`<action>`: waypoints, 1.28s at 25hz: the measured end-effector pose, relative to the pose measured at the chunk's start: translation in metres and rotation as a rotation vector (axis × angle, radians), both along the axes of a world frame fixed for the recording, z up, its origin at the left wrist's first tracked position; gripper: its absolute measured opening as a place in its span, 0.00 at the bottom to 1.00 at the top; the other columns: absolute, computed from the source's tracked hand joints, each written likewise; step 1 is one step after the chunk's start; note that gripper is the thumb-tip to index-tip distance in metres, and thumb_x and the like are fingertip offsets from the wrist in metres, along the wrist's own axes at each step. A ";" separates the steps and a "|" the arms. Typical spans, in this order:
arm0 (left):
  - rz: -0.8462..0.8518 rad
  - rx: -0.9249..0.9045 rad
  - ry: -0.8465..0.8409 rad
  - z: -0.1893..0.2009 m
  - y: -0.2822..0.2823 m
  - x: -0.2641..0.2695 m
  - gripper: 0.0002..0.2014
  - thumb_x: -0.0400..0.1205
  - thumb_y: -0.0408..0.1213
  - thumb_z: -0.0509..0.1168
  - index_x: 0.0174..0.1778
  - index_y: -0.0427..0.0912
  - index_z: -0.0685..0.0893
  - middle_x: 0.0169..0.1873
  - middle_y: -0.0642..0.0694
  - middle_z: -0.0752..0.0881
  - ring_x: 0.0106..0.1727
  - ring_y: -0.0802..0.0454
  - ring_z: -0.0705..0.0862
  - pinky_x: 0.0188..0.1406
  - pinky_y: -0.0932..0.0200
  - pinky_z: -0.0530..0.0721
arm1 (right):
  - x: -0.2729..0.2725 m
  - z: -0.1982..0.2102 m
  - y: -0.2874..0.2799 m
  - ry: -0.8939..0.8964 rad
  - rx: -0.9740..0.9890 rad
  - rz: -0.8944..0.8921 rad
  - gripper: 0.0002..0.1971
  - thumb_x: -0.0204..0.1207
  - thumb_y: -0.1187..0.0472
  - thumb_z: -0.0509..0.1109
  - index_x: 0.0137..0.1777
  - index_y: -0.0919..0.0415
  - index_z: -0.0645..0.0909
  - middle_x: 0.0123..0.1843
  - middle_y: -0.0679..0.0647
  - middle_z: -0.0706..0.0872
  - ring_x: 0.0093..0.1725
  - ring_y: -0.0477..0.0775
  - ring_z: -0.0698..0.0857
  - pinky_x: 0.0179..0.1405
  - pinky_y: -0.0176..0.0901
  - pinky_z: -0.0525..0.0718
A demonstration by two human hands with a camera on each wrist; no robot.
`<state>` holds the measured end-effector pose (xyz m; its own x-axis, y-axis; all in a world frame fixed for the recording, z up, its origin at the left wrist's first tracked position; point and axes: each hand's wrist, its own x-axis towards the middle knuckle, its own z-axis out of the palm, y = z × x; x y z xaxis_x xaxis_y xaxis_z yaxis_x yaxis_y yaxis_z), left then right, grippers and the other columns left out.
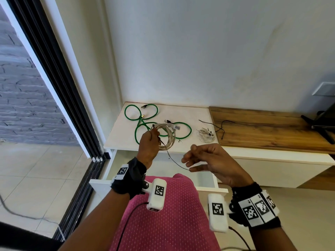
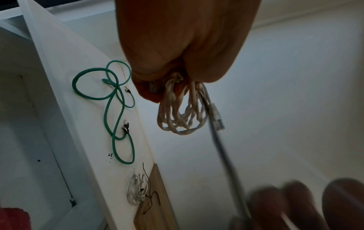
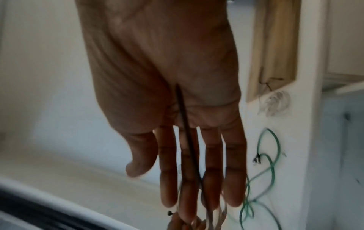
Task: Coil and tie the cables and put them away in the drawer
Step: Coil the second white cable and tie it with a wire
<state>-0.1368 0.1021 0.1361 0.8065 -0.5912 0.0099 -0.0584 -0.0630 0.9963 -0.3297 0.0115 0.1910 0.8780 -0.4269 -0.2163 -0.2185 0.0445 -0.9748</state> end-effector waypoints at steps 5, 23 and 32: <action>-0.068 -0.010 -0.137 0.007 -0.005 -0.010 0.16 0.90 0.41 0.49 0.43 0.38 0.77 0.33 0.45 0.76 0.35 0.51 0.74 0.38 0.54 0.74 | 0.033 0.012 -0.004 0.008 -0.526 0.058 0.09 0.76 0.60 0.73 0.54 0.62 0.87 0.46 0.56 0.90 0.44 0.54 0.87 0.42 0.47 0.88; -0.148 0.088 -0.344 0.001 0.003 -0.014 0.12 0.89 0.36 0.49 0.52 0.39 0.77 0.42 0.46 0.80 0.39 0.54 0.75 0.43 0.57 0.75 | 0.046 -0.032 0.019 -0.043 -0.232 -0.501 0.04 0.68 0.61 0.80 0.43 0.58 0.91 0.37 0.49 0.91 0.38 0.43 0.87 0.40 0.35 0.78; -0.147 0.129 -0.371 0.001 0.002 -0.022 0.15 0.90 0.39 0.49 0.56 0.34 0.78 0.42 0.46 0.80 0.40 0.52 0.76 0.43 0.55 0.76 | 0.048 -0.037 0.021 -0.027 -0.156 -0.457 0.05 0.70 0.64 0.78 0.44 0.64 0.91 0.35 0.56 0.91 0.35 0.49 0.87 0.37 0.40 0.79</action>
<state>-0.1584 0.1045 0.1371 0.6693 -0.7149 0.2021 -0.4296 -0.1505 0.8904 -0.2819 0.0328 0.1537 0.5971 -0.7961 -0.0984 -0.1853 -0.0175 -0.9825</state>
